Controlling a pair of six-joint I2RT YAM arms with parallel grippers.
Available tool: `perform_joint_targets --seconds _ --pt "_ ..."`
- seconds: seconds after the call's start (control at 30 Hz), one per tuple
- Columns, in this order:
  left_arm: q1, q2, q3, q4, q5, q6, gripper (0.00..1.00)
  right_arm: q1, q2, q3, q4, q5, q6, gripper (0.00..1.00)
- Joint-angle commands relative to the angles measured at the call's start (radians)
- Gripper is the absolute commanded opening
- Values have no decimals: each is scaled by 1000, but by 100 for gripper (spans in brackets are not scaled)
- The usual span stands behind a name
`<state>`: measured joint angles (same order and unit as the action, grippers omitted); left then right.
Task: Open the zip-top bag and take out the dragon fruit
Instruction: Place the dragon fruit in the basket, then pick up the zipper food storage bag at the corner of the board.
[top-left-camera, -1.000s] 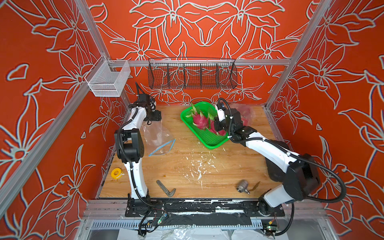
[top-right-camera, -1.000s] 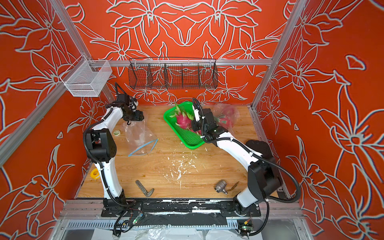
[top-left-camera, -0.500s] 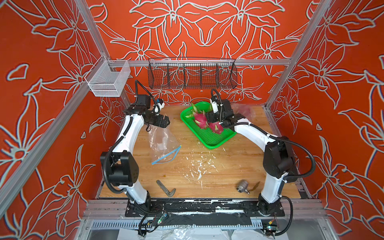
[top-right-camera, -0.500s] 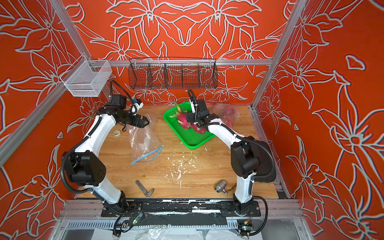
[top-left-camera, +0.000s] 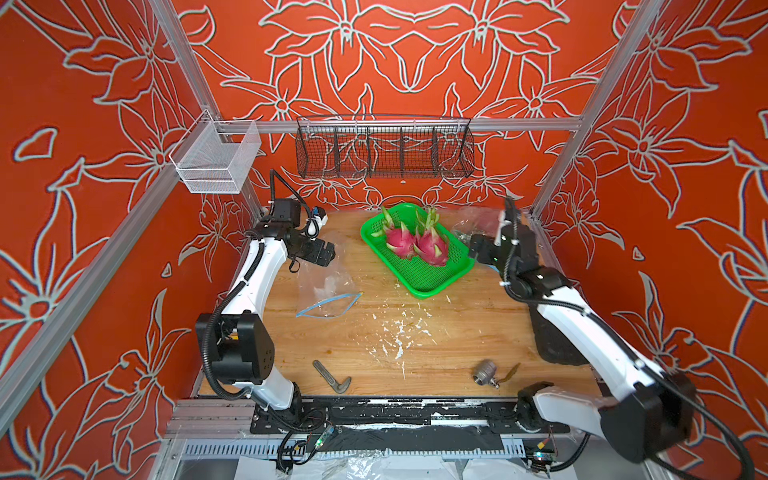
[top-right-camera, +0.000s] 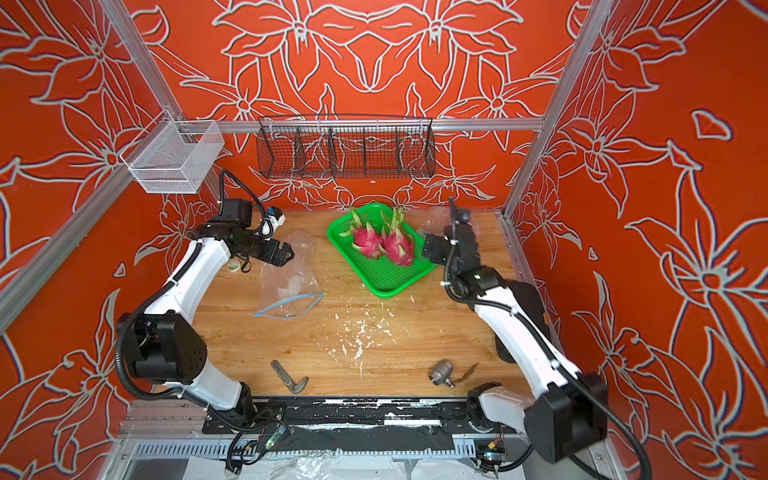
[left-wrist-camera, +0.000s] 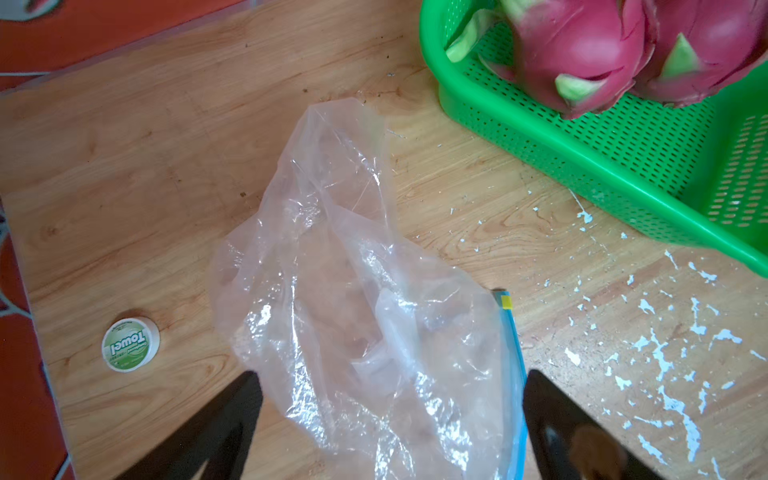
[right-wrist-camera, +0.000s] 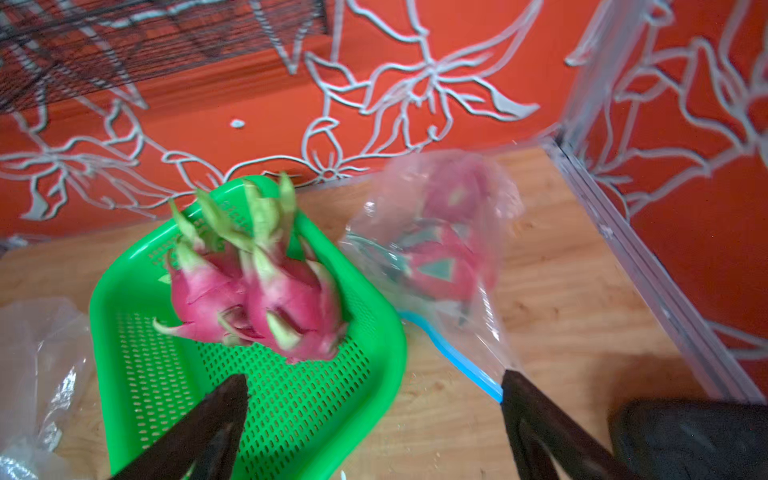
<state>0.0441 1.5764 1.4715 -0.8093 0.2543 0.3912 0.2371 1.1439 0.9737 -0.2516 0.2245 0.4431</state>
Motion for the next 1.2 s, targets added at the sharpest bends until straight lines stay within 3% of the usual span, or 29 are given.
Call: perform_joint_targets --seconds 0.0,0.17,0.37,0.63,0.73,0.87,0.9,0.97,1.03,1.07,1.17 --pt "-18 -70 -68 -14 28 35 97 -102 -30 -107 -31 -119 267 97" --pt "-40 -124 -211 -10 18 62 97 -178 -5 -207 42 -264 391 97" --pt "-44 -165 -342 13 11 90 97 -267 142 -240 175 -434 538 92" --pt "-44 -163 -389 41 16 99 97 -289 313 -227 392 -394 637 91" --pt "-44 -152 -400 46 24 104 98 -297 401 -180 456 -400 644 86" --pt "-44 -138 -397 48 21 105 97 -306 492 -111 500 -424 621 67" --pt "-44 -134 -389 43 21 102 97 -309 501 -104 514 -424 613 56" --pt "-44 -131 -377 35 22 98 97 -312 506 -89 523 -419 596 24" --pt "-45 -133 -371 36 26 94 98 -317 494 -77 521 -412 578 4" --pt "-44 -136 -370 38 28 94 97 -318 482 -70 510 -401 565 0" --pt "-44 -139 -366 39 30 89 97 -320 412 -46 463 -350 511 0"
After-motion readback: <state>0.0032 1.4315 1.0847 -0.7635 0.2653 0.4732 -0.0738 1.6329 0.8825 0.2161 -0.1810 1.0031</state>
